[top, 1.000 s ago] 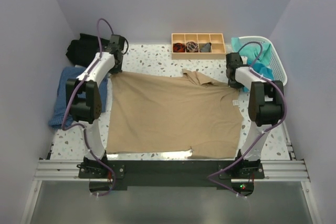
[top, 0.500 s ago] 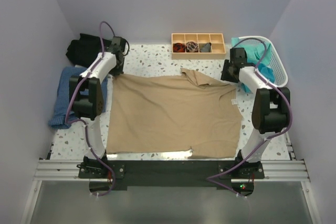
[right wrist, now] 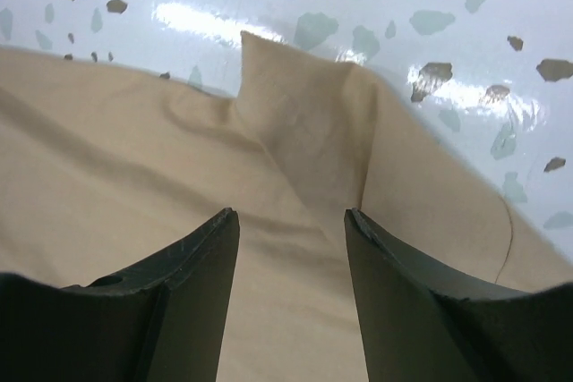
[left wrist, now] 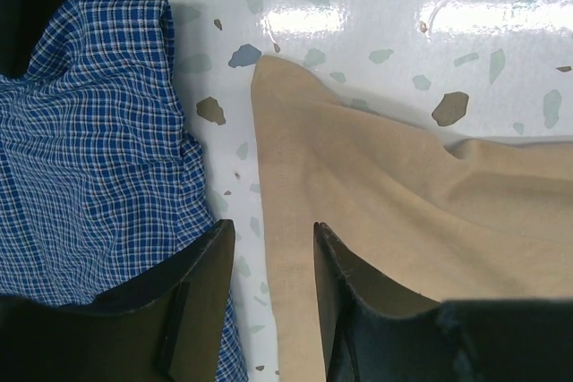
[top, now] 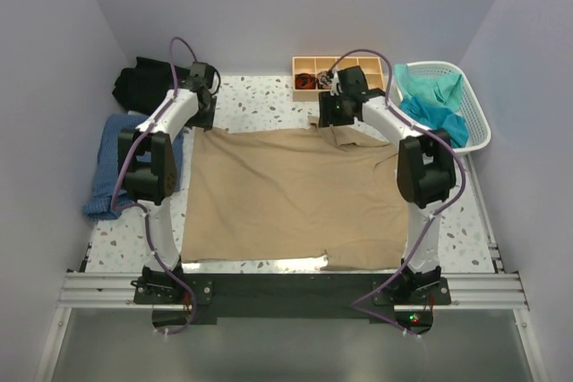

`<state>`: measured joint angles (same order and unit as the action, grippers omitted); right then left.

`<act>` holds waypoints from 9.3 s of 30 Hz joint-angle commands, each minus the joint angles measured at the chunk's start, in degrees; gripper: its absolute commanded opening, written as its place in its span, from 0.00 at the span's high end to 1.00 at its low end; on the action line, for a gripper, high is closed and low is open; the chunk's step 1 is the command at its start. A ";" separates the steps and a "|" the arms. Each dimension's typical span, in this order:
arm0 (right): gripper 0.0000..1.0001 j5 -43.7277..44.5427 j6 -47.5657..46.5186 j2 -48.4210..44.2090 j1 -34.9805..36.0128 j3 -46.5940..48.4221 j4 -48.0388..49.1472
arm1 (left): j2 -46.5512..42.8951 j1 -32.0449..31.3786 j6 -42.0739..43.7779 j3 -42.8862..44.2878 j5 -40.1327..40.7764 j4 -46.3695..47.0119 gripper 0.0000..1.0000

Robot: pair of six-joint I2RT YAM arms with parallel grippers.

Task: Fold and stack the t-shirts
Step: Fold the tshirt

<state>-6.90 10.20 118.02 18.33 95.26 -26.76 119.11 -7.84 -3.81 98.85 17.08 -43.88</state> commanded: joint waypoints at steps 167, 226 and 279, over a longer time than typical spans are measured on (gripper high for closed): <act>0.30 6.72 -0.18 -26.51 2.77 -18.89 -26.24 | -30.41 -0.78 -15.96 -35.48 -6.19 17.07 0.42; 0.25 2.68 0.00 -18.08 2.59 -20.20 -12.88 | -39.39 -7.98 -23.26 -49.99 -11.11 17.51 0.78; 0.53 -9.71 16.17 -32.24 -11.64 -47.80 9.01 | -29.46 -3.76 -15.52 -36.01 -9.34 20.32 0.62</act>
<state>-11.75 22.85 87.18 8.32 50.30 -22.31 92.90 -11.64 -21.19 61.28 12.16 -27.22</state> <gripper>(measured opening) 0.482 0.376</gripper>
